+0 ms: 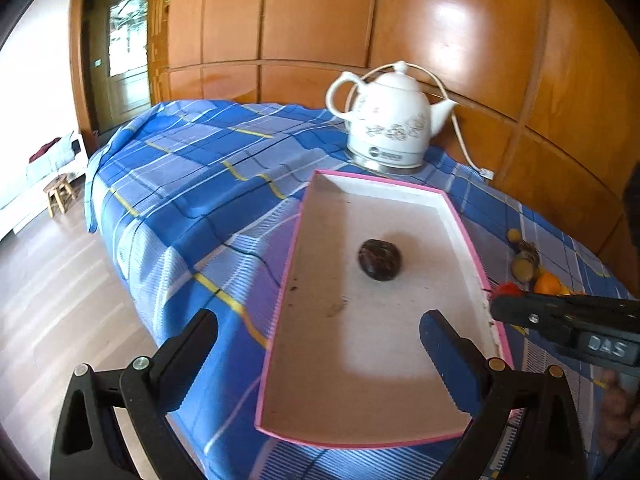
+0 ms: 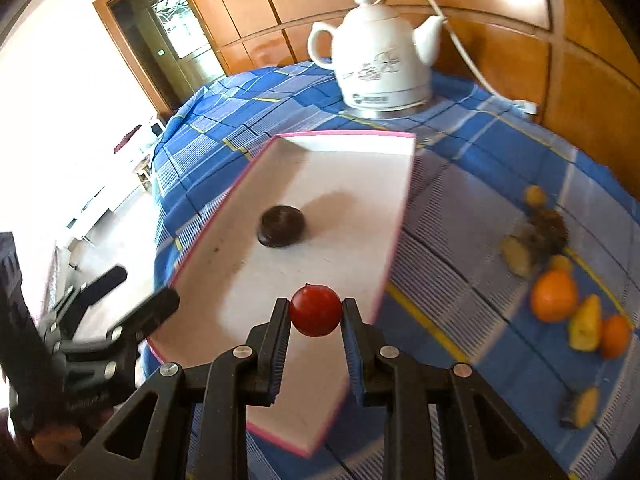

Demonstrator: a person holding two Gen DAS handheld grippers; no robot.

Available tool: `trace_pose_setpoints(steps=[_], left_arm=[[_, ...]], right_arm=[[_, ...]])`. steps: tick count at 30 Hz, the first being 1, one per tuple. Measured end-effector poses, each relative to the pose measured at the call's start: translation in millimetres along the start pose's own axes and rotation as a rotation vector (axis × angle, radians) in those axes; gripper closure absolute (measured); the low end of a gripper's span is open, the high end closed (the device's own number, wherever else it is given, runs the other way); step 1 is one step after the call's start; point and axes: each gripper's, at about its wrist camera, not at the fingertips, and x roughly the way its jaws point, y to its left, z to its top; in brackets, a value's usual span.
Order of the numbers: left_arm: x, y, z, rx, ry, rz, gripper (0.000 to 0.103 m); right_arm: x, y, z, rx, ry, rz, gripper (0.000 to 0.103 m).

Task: Organize fruits
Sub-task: 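Carry the tomato into the tray and open the right tool, then withdraw the right tool from the tray back toward the fruits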

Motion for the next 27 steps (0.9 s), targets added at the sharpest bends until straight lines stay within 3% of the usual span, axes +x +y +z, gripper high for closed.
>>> trace_pose_setpoints(steps=[4,14,27], left_arm=[[2,10,-2,-0.015,0.007,0.004,0.001],[0,1,-5,0.008,0.015,-0.041,0.004],[-7,-35,-7,0.129,0.014,-0.102,0.003]], right_arm=[[15,8,10,0.009,0.002,-0.011,0.067],[-17,-21,-10,0.028,-0.015,-0.078,0.066],[-108,-139,-55,0.194,-0.045,-0.325,0.064]])
